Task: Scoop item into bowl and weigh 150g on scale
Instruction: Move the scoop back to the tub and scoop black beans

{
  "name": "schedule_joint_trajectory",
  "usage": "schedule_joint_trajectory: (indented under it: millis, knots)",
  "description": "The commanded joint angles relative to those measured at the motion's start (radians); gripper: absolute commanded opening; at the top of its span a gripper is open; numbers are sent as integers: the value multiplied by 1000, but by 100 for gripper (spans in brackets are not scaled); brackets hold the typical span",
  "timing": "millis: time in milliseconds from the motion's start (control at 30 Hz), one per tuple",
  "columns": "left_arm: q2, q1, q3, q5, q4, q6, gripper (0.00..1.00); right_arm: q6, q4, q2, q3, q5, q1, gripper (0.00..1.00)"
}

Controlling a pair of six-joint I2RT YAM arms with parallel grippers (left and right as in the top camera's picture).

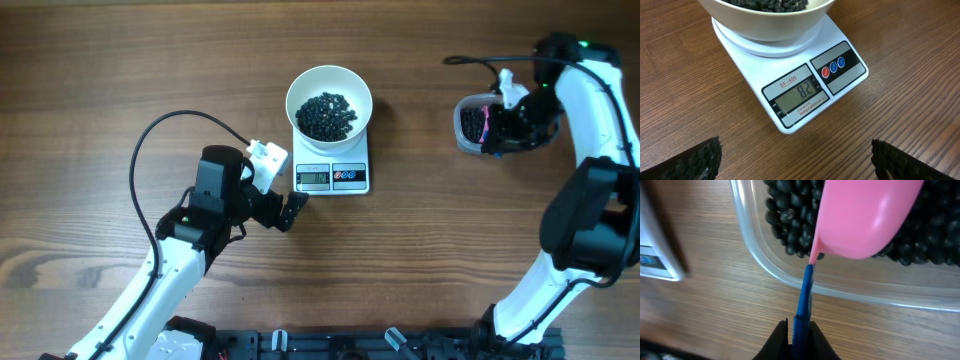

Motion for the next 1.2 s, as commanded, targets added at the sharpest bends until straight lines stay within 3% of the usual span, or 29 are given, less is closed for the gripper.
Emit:
schedule_joint_trajectory:
  millis: [0, 567, 1167]
  knots:
    - [0, -4, -2, -6, 1, -6, 100, -79, 10, 20, -2, -212, -53, 4]
    - [0, -4, -2, -6, 1, -6, 100, -90, -22, 20, -2, -352, -253, 4]
    - [0, -4, -2, -6, 1, -6, 100, -424, -160, 20, -2, -671, -287, 4]
